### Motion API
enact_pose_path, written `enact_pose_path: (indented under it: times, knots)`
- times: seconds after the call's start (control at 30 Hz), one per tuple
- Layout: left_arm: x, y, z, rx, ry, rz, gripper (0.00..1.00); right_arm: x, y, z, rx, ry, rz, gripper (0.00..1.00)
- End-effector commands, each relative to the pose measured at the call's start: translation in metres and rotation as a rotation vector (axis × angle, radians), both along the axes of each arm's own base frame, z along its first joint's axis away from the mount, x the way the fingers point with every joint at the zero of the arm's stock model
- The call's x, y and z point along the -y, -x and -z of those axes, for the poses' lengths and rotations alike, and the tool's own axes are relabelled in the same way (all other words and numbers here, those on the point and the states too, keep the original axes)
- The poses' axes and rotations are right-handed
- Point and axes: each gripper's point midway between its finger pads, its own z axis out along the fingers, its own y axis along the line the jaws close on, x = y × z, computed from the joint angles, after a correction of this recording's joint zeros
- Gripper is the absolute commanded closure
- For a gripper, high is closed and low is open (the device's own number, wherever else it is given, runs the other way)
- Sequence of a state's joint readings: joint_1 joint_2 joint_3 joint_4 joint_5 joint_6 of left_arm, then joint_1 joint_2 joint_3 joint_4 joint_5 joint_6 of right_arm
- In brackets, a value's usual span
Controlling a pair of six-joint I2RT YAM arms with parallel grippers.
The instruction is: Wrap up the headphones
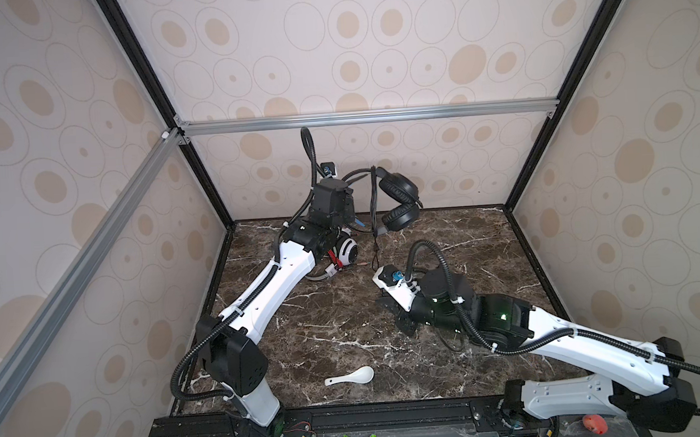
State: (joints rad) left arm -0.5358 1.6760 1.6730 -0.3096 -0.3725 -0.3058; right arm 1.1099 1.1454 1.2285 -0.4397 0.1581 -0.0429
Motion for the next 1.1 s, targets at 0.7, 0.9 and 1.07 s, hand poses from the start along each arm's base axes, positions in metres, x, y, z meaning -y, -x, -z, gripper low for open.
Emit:
enact_pose_path:
  times: [0.7, 0.9, 1.07]
  knots:
    - [0.048, 0.141, 0.048, -0.097, -0.245, 0.652, 1.0, 0.06, -0.154, -0.087, -0.072, 0.113, 0.123, 1.0]
    - [0.049, 0.148, 0.056, -0.123, -0.267, 0.69, 1.0, 0.073, -0.167, -0.074, -0.099, 0.135, 0.155, 1.0]
    - [0.057, 0.151, 0.05, -0.11, -0.216, 0.72, 1.0, 0.09, -0.177, -0.058, -0.133, 0.113, 0.133, 1.0]
